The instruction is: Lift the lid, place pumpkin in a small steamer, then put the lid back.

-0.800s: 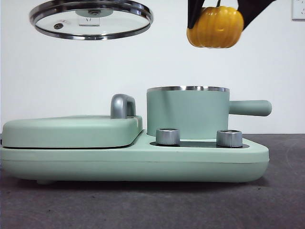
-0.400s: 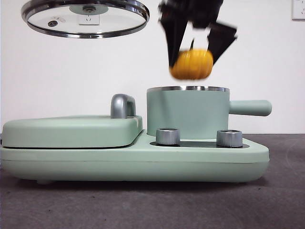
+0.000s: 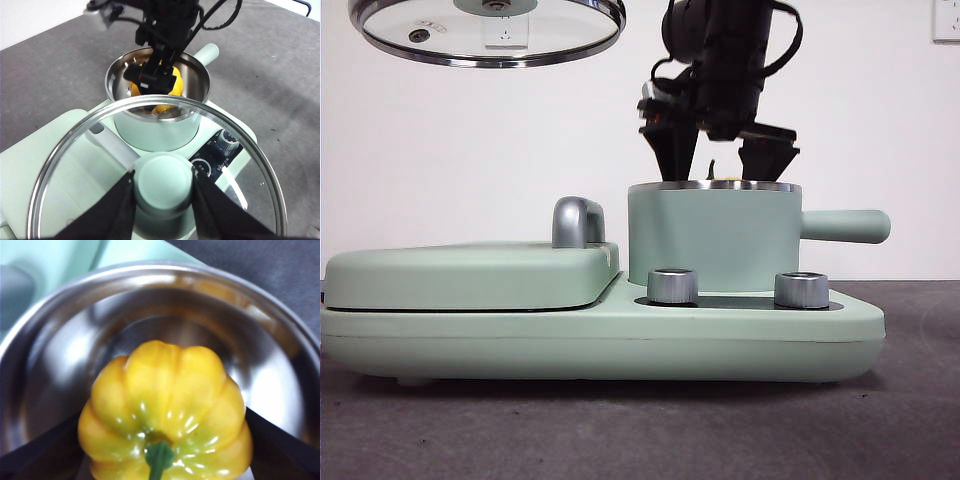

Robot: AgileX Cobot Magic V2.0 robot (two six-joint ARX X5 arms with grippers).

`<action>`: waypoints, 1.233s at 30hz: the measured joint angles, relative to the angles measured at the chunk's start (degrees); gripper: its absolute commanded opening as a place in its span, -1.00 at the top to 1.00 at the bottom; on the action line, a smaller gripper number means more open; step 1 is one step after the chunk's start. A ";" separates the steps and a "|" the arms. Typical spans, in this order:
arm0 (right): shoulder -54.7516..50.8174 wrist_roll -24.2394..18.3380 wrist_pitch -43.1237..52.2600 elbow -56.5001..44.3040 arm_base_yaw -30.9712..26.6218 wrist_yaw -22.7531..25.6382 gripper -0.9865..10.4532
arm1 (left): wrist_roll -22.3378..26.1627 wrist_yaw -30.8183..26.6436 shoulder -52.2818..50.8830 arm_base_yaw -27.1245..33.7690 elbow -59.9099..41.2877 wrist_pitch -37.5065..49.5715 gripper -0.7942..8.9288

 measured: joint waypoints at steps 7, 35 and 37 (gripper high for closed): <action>0.68 -0.02 -0.07 0.00 0.00 0.00 0.35 | 0.00 0.00 -0.02 0.00 0.00 -0.37 0.82; 3.26 0.09 -0.44 0.02 0.55 0.00 0.03 | 0.00 0.00 -0.92 0.00 0.00 -1.40 0.82; 3.26 0.09 -0.44 0.02 0.55 0.00 0.01 | -0.02 0.00 -0.92 0.00 0.00 -1.46 0.82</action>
